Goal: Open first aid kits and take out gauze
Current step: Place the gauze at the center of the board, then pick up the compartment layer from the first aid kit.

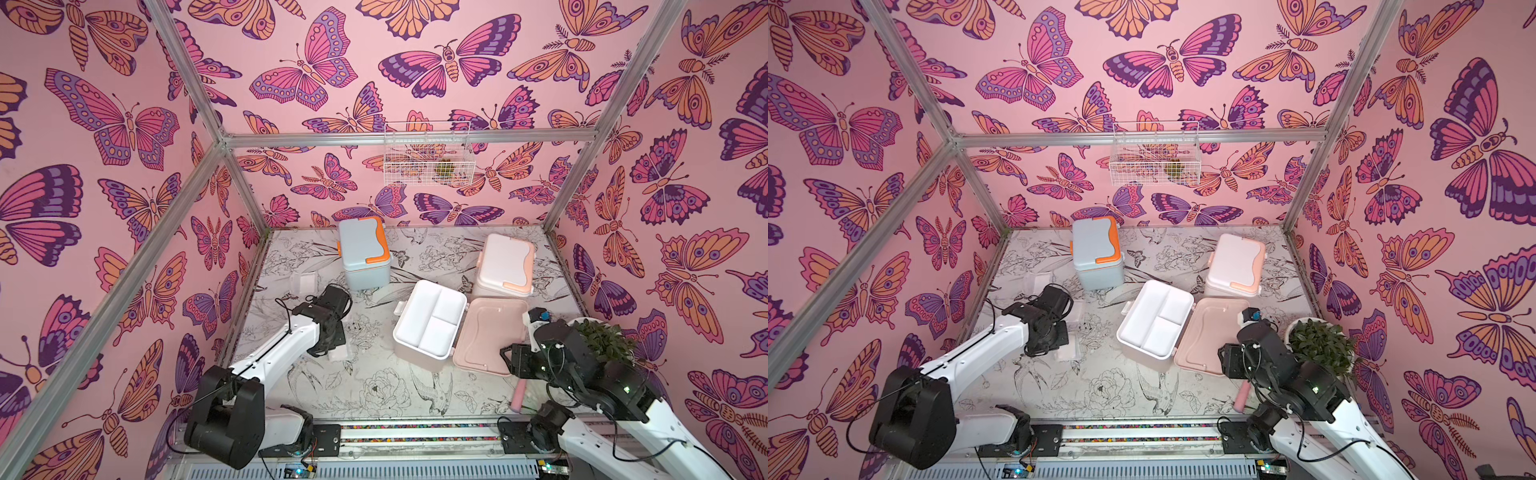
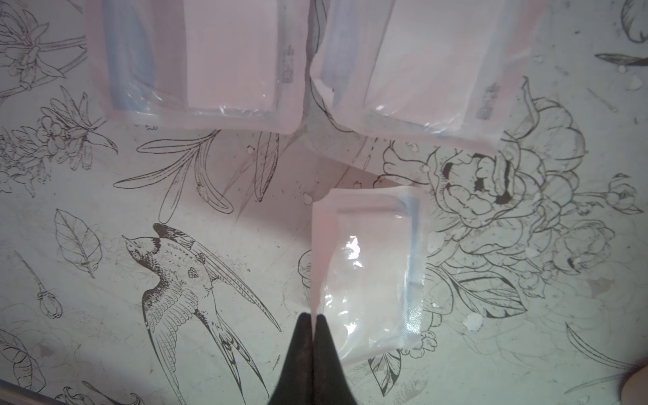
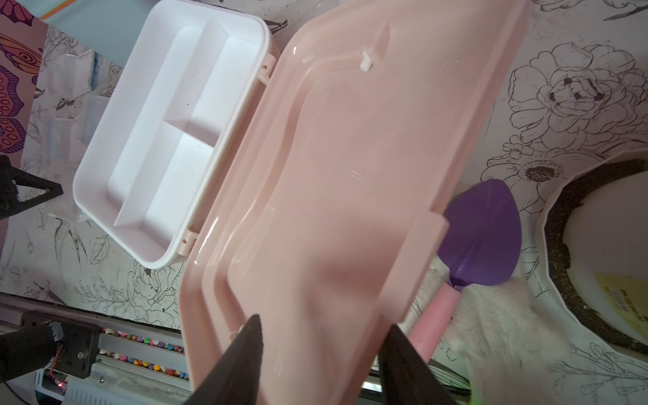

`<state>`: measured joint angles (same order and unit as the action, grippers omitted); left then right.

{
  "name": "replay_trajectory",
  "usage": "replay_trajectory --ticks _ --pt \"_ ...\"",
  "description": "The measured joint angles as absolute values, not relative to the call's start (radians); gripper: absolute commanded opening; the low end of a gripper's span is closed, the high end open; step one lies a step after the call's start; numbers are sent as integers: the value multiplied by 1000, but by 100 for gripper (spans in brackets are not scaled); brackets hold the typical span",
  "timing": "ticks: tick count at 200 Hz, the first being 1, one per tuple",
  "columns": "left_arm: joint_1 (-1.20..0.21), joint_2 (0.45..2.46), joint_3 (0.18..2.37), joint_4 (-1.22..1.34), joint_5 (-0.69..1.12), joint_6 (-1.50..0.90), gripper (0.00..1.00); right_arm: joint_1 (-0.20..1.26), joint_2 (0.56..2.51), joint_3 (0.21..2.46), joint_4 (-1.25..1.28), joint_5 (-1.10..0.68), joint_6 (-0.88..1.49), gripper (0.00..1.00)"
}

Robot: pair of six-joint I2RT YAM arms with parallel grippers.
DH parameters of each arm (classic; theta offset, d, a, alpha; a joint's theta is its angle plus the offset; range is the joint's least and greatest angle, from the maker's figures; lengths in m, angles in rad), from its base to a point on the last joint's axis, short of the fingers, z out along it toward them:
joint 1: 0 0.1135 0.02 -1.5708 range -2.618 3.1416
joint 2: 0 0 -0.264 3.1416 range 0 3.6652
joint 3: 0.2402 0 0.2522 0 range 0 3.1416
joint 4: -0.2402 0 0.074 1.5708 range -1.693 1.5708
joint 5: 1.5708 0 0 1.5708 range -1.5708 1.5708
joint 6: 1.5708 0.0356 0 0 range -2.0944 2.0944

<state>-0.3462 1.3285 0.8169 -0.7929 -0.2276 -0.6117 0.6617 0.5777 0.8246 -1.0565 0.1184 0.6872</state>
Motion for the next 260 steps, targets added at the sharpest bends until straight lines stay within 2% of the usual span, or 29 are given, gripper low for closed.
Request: replay_trajectory --ticks 37,59,84,95,120,137,162,187,219,260 --pt "-345 1337 818 -796 -241 -613 16 662 583 802 -1052 118 704 59" --pt "-345 1337 820 -801 -249 -615 30 662 583 802 -1050 118 710 60" --pt "-345 1336 821 -806 -249 -619 36 662 583 801 -1045 119 711 61" --pt "-345 1331 823 -809 -239 -618 44 662 583 800 -1043 120 712 62" --pt "-358 1264 842 -823 -216 -618 61 662 583 787 -1033 129 728 67" --pt "-395 1190 882 -844 -204 -613 67 662 580 770 -1026 141 738 69" --pt "-495 1129 974 -863 -203 -619 69 662 575 728 -1006 157 760 71" --pt "-641 1165 1093 -874 -202 -622 69 662 575 696 -982 164 782 71" --pt "-801 1360 1303 -874 -173 -596 67 662 579 672 -953 164 798 72" --pt "-900 1612 1493 -873 -103 -529 60 662 582 665 -935 164 815 72"
